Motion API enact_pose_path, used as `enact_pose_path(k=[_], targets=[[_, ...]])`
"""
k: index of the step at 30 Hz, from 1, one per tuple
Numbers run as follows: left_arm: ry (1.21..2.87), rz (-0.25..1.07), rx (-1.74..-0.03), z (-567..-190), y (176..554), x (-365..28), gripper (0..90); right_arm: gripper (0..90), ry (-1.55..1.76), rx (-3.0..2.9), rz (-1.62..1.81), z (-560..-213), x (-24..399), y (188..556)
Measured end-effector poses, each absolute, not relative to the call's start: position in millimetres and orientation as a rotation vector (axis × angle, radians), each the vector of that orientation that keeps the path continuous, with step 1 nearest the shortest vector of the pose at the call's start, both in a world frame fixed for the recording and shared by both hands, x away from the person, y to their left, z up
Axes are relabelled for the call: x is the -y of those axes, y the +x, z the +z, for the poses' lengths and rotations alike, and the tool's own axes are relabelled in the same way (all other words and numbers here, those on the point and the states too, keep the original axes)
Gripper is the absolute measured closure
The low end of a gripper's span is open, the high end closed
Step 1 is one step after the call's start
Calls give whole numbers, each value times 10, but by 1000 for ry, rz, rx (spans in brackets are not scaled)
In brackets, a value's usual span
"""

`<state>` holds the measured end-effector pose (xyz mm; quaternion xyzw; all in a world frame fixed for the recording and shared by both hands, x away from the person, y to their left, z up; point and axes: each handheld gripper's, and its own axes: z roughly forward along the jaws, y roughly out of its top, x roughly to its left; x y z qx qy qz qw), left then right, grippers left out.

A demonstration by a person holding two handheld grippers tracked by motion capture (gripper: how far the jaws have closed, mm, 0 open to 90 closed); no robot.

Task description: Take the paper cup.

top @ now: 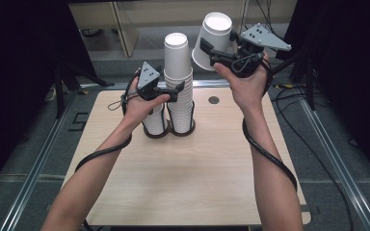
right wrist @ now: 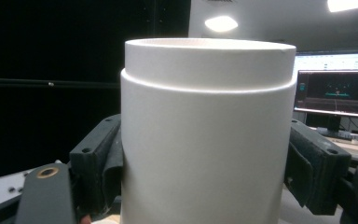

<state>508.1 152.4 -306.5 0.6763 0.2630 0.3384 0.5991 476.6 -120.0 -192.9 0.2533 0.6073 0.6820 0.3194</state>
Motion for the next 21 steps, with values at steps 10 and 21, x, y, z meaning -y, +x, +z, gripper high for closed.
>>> enact_pose_path(k=[10,21], targets=[[1541,732,-546,-3133,4725,-1625,0,229,690,-1618,1773,-2138,1312,4693],[1544,688,-493,-3215,4372,-1695,0,229,722,-1649,1748,-2438,1391,4570]])
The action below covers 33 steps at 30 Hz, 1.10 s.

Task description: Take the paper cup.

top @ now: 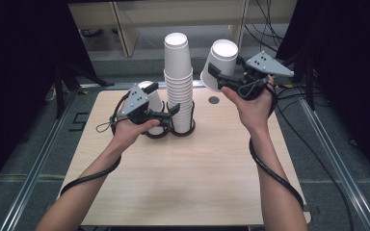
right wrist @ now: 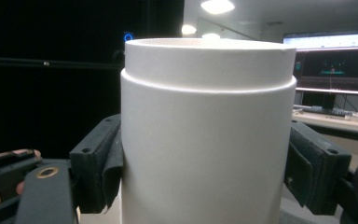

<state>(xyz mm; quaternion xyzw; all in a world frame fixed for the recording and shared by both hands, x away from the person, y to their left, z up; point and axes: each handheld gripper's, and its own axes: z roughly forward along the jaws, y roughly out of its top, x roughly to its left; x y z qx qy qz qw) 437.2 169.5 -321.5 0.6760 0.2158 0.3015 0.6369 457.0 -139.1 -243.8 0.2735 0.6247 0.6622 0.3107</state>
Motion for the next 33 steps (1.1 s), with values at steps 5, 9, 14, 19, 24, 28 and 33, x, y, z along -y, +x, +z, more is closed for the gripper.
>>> enact_pose_path(k=[5,9,14,19,24,28,33], targets=[[1565,679,-486,-3333,4230,-1710,0,229,731,-1671,1729,-2643,1402,4491],[1565,665,-489,-3429,4155,-1736,0,229,747,-1697,1721,-2816,1414,4422],[1573,661,-501,-3532,4058,-1780,0,229,777,-1738,1713,-3033,1418,4319],[1592,646,-499,-3662,3950,-1801,0,229,786,-1758,1706,-3218,1405,4224],[1618,639,-496,-3799,3846,-1827,0,229,793,-1798,1696,-3405,1385,4135],[1636,639,-501,-3906,3764,-1880,0,229,802,-1821,1709,-3525,1341,4053],[1662,631,-517,-4075,3679,-1982,0,229,806,-1847,1713,-3678,1288,3974]])
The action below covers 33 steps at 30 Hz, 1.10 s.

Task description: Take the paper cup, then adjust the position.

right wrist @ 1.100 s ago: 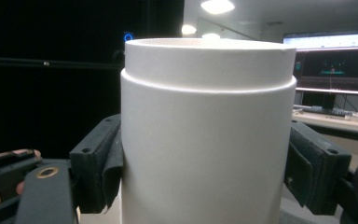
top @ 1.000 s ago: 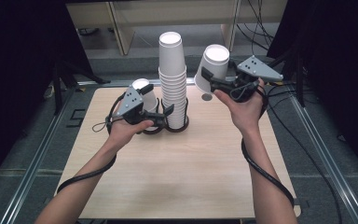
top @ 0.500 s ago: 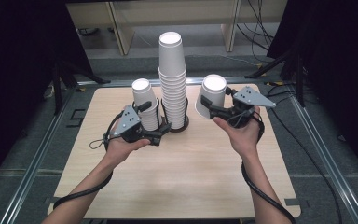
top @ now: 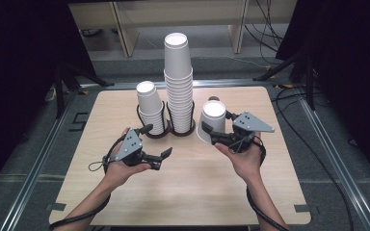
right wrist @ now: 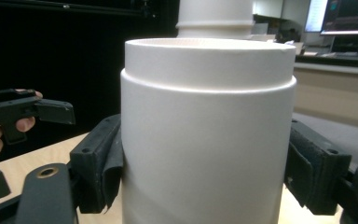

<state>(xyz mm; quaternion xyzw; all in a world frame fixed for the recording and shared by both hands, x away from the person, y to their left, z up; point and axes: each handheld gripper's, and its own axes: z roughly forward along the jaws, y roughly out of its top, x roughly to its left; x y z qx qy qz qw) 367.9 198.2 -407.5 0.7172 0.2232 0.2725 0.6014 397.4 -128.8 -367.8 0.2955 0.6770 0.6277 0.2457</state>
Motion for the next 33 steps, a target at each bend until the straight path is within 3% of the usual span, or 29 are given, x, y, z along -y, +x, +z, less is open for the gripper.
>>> enact_pose_path(k=[12,33], targets=[[1666,582,-563,-4370,3504,-2147,0,229,862,-1965,1728,-4236,1108,3805],[1737,410,-542,-4550,3389,-1874,0,229,830,-2031,1799,-4379,992,3743]])
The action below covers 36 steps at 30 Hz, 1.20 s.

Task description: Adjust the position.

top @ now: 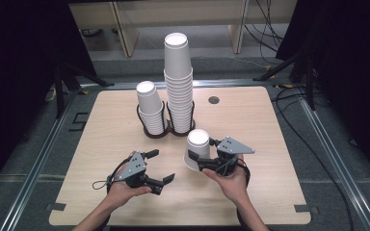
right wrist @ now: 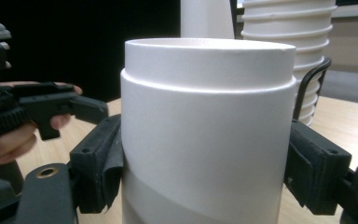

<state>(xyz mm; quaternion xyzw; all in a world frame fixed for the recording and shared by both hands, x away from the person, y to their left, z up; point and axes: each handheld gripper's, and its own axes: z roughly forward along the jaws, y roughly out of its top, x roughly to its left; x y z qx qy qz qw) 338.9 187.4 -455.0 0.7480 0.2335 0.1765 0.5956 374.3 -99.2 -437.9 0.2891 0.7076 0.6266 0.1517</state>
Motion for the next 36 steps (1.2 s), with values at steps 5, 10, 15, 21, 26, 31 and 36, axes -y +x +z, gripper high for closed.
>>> enact_pose_path(k=[5,10,15,21,26,31,36], targets=[[1740,374,-509,-4563,3438,-1729,0,229,815,-2055,1796,-4386,941,3705],[1768,365,-500,-4566,3465,-1651,0,229,835,-2070,1822,-4380,905,3665],[1781,355,-506,-4579,3509,-1595,0,229,809,-2090,1824,-4389,840,3671],[1786,339,-507,-4601,3554,-1521,0,229,792,-2102,1821,-4359,780,3681],[1787,337,-523,-4595,3571,-1502,0,229,794,-2088,1820,-4364,758,3692],[1792,341,-526,-4605,3604,-1476,0,229,778,-2114,1828,-4372,717,3688],[1771,328,-525,-4631,3632,-1441,0,229,770,-2110,1829,-4372,690,3699]])
